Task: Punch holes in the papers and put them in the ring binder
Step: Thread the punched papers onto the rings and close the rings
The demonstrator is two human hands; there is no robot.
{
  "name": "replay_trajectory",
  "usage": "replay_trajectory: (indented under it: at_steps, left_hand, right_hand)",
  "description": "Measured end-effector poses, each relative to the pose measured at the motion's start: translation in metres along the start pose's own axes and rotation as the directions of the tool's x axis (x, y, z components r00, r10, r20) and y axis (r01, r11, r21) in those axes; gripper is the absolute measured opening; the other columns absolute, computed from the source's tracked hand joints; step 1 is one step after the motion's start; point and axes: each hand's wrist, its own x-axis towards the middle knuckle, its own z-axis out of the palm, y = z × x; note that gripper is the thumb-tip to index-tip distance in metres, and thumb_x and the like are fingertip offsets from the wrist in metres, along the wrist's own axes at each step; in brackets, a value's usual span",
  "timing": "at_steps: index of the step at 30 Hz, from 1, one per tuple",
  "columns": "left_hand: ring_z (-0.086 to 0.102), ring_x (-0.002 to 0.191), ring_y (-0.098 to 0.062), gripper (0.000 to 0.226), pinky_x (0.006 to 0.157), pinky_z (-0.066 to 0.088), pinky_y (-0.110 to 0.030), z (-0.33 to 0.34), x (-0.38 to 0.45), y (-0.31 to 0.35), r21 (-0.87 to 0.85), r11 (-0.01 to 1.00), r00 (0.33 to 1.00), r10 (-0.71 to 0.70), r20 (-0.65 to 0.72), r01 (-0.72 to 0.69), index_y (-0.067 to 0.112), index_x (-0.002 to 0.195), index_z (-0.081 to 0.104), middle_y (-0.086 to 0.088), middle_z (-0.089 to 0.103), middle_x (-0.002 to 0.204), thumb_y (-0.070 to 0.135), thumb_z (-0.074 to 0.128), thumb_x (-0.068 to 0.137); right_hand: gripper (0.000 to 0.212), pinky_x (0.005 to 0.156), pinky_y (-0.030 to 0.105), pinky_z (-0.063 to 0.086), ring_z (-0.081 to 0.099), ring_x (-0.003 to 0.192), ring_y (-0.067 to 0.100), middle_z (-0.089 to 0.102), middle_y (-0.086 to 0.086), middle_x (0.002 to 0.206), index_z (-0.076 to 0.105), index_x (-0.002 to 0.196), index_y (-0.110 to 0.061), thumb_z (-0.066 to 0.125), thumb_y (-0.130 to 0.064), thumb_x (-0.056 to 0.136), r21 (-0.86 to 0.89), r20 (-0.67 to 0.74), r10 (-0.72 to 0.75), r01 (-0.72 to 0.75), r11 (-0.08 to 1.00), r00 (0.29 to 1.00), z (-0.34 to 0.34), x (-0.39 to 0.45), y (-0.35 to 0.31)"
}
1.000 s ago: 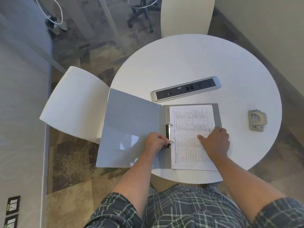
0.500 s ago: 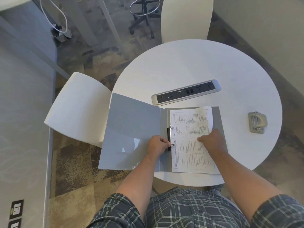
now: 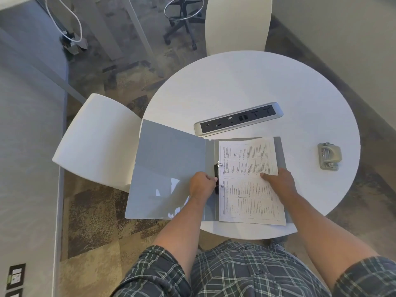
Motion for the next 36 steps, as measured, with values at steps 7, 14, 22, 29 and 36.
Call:
replay_trajectory:
  at_steps: [7, 14, 22, 29, 36]
  left_hand:
    - [0.072, 0.08, -0.024, 0.014, 0.071, 0.06, -0.036, 0.002, 0.003, 0.017, 0.122, 0.992, 0.999, -0.021, 0.032, 0.017, 0.006, 0.084, 0.074, -0.008, 0.076, 0.083, 0.017, 0.082, 0.079]
    - [0.071, 0.085, -0.022, 0.015, 0.073, 0.062, -0.037, 0.0, 0.0, 0.019, 0.167, 0.986, 0.998, 0.01, 0.058, -0.019, 0.013, 0.086, 0.07, -0.001, 0.073, 0.085, 0.026, 0.077, 0.086]
    - [0.076, 0.079, -0.015, 0.091, 0.077, 0.065, -0.048, -0.04, -0.028, 0.061, -0.34, 0.93, 0.984, 0.169, 0.061, -0.139, 0.02, 0.117, 0.066, 0.002, 0.073, 0.096, 0.092, 0.062, 0.061]
    - [0.07, 0.088, -0.019, 0.052, 0.074, 0.058, -0.034, -0.078, -0.029, 0.062, 0.019, 0.979, 0.972, 0.198, 0.128, -0.203, 0.027, 0.107, 0.067, 0.007, 0.074, 0.099, 0.057, 0.071, 0.066]
    - [0.072, 0.088, -0.032, 0.022, 0.075, 0.06, -0.042, -0.11, -0.015, 0.042, 0.161, 0.978, 0.991, 0.132, 0.001, -0.13, 0.007, 0.1, 0.074, -0.008, 0.076, 0.096, 0.008, 0.055, 0.088]
  right_hand:
    - [0.025, 0.073, 0.041, 0.063, 0.077, 0.085, 0.024, 0.077, 0.002, 0.109, 0.069, 0.116, -0.02, 0.073, -0.023, 0.091, 0.038, 0.024, 0.007, -0.008, 0.999, 1.0, -0.003, 0.003, 0.002]
    - [0.032, 0.088, 0.056, 0.061, 0.079, 0.088, 0.029, 0.081, 0.007, 0.1, 0.077, 0.108, -0.012, 0.082, -0.034, 0.086, 0.221, 0.195, -0.029, -0.015, 0.975, 0.98, -0.007, -0.006, -0.017]
    - [0.098, 0.105, 0.05, 0.046, 0.063, 0.127, 0.021, 0.072, 0.003, 0.13, 0.075, 0.123, -0.023, 0.047, -0.097, 0.066, 0.248, 0.592, -0.135, -0.019, 0.969, 0.795, 0.032, -0.016, -0.049]
    - [0.058, 0.114, 0.042, 0.037, 0.042, 0.144, 0.01, 0.052, -0.013, 0.153, 0.06, 0.142, -0.033, 0.054, -0.06, 0.092, 0.15, 0.675, -0.187, 0.115, 0.982, 0.714, 0.068, -0.036, -0.062]
    - [0.055, 0.122, 0.041, 0.034, 0.042, 0.147, 0.013, 0.049, -0.012, 0.155, 0.064, 0.138, -0.031, 0.067, 0.001, 0.093, 0.122, 0.593, -0.218, 0.181, 0.976, 0.775, 0.063, -0.018, -0.04]
